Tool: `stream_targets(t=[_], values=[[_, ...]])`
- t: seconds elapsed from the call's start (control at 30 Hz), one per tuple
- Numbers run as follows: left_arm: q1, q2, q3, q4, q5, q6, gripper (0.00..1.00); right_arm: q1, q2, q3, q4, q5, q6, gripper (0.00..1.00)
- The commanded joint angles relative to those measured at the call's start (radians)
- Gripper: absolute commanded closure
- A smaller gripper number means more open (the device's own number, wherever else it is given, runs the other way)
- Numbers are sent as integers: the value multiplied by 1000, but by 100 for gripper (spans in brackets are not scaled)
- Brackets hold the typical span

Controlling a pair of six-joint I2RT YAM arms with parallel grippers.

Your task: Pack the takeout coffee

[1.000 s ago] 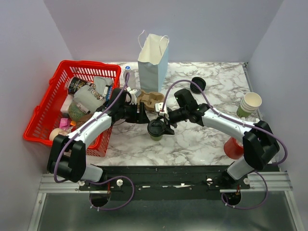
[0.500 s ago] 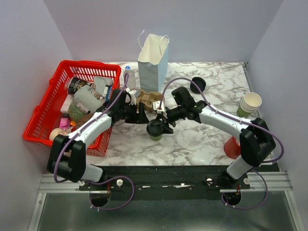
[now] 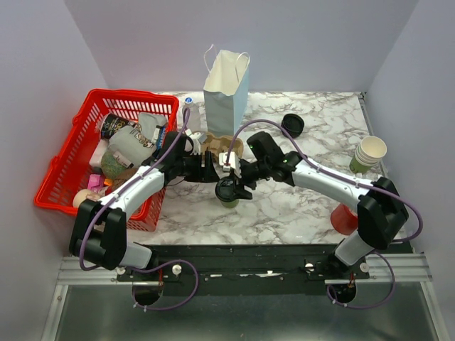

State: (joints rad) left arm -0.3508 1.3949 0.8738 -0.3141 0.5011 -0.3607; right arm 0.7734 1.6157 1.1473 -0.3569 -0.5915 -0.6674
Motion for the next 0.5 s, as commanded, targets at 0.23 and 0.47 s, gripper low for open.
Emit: stream_targets(t=[0.23,0.47], values=[[-1,21,-76,10,-22,14,27,75,118,-95,-62,278,-112,32],[3,-34,-68,65,14,39,23,75,108,-106,-57,299,-90,32]])
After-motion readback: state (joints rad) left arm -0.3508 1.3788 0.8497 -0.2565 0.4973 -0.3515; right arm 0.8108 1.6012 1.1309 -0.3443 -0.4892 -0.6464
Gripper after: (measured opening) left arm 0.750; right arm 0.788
